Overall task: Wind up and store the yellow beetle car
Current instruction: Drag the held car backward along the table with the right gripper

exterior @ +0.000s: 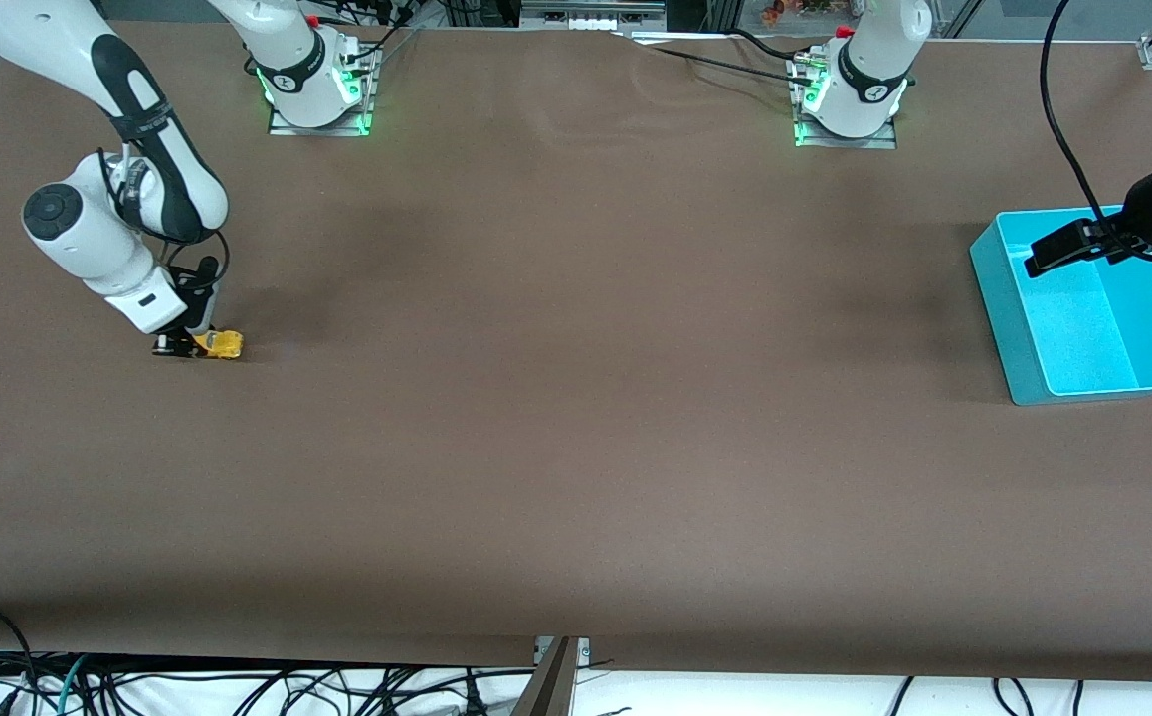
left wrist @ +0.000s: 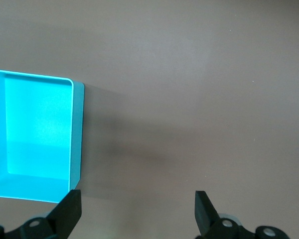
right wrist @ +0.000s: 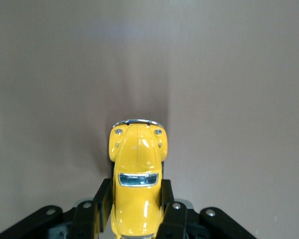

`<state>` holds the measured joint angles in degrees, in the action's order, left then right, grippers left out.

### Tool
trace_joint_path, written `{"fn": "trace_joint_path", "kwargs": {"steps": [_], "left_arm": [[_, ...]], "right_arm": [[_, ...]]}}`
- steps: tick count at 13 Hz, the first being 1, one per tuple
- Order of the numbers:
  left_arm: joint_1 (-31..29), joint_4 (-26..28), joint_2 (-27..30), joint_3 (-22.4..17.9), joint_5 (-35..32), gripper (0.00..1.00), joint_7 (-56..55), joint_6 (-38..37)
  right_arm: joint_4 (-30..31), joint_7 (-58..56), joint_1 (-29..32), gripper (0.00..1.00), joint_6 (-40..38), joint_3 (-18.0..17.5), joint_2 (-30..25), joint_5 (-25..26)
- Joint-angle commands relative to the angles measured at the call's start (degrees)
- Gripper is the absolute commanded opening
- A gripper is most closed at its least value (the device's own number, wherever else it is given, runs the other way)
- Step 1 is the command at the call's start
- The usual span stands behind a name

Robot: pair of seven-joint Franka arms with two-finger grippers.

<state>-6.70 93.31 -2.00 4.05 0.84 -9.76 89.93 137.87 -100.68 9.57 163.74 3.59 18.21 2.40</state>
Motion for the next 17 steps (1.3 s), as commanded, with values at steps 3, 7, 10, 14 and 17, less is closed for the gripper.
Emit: {"fn": "trace_joint_path", "kwargs": {"steps": [3, 7, 10, 14, 17], "left_arm": [[0.28, -1.46, -0.73, 0.08, -1.01, 1.00, 0.44, -0.20], [0.28, -1.46, -0.73, 0.08, -1.01, 1.00, 0.44, -0.28], [0.28, -1.46, -0.73, 0.08, -1.01, 1.00, 0.44, -0.28], [0.37, -1.46, -0.73, 0.08, -1.01, 1.00, 0.44, -0.19], [0.37, -1.46, -0.73, 0.08, -1.01, 1.00, 0.44, -0.20]], "right_arm": [[-1.64, -4.70, 4.40, 0.29, 1.32, -0.52, 4.90, 0.15], [-1.82, -4.35, 4.32, 0.58, 1.15, -1.04, 4.64, -0.20], [-2.78, -4.00, 4.14, 1.00, -0.77, -2.01, 2.63, -0.29], [-9.27, -3.91, 3.97, 1.00, -11.75, -3.07, 1.12, -1.78], [-14.98, -3.91, 3.88, 1.00, -20.10, -3.51, 1.12, -2.22]]}}
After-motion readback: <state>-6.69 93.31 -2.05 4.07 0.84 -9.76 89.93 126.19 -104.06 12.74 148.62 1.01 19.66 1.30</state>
